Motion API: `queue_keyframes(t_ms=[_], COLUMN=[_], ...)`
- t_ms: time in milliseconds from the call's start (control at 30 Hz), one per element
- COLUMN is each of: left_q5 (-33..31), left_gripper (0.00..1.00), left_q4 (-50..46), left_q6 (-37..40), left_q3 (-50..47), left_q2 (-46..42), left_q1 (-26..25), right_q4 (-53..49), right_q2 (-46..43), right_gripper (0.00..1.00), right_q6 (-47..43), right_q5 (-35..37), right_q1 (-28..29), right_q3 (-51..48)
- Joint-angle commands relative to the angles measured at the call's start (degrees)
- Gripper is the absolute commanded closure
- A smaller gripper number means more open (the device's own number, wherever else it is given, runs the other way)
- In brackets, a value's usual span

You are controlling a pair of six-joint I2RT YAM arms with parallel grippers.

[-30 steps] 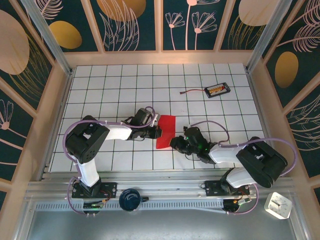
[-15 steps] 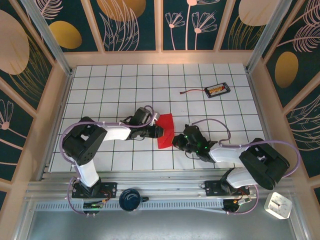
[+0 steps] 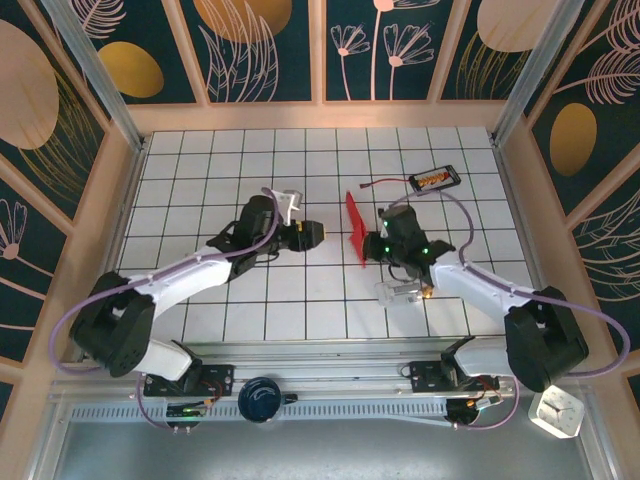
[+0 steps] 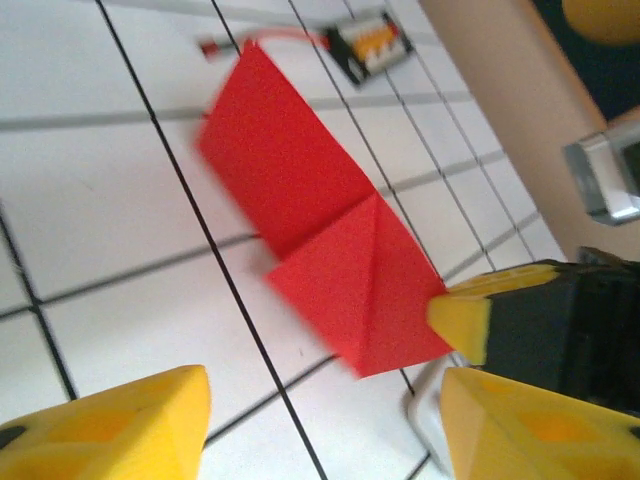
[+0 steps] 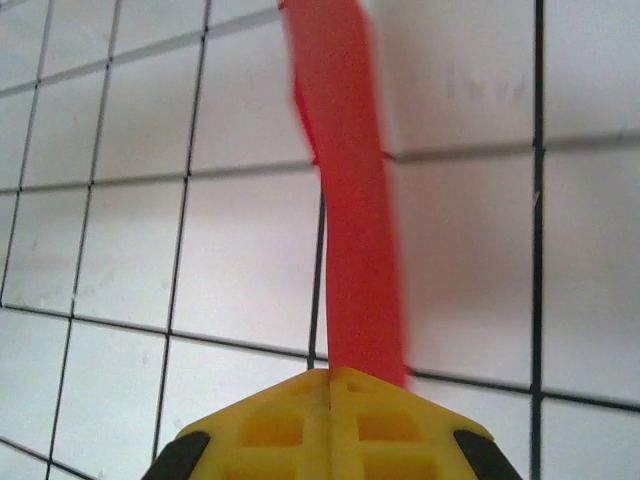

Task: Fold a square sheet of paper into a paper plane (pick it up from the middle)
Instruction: Turn over the paper at the center of the table.

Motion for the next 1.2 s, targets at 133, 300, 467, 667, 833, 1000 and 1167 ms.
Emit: queue_keyframes(t_ms=[133,300,467,667,833,1000,1167], left_q5=[-10.5,-10.3,-10.8,-8.8,-3.8,3.8,13.4], left_gripper=[0.34,0.36,0.36,0.37,0.42,0.51,0.62], left_q4=[-1.5,-1.2,-1.0,-2.7,-1.2,5.0,11.6], left_q6=[-0.9,-3.1,-7.9,-10.0,-12.3,-16.1,-19.9], left_q3=[-3.4,-5.5,-7.4,-8.4,-9.9,-9.6,-7.0], left_q2=[-9.1,-10.1,-10.7,-10.7,-8.3,-2.7,5.6], left_q1=[4.0,5.9,7.6,8.0,8.1,8.1,8.1], right_q4=[-22.7,-29.7,-31.1,-21.4,-12.4,-7.3,-2.8], right_q2=[2.2,10.7,21.2,27.1,26.0,23.6,22.4], right_gripper=[1.00,1.00,1.00,1.00,0.98,0.94,0.87], right_q6=[-13.2,-11.9,-9.5,-6.5,-5.9,-6.0,-6.3], right_q5=[20.6,32.6,35.1,23.3,14.6,11.2,9.3], right_q1=[5.7,16.0,22.9,27.1,27.5,27.4,27.3], right_q3=[14.2,20.0,22.6,21.1,17.2,13.6,10.5])
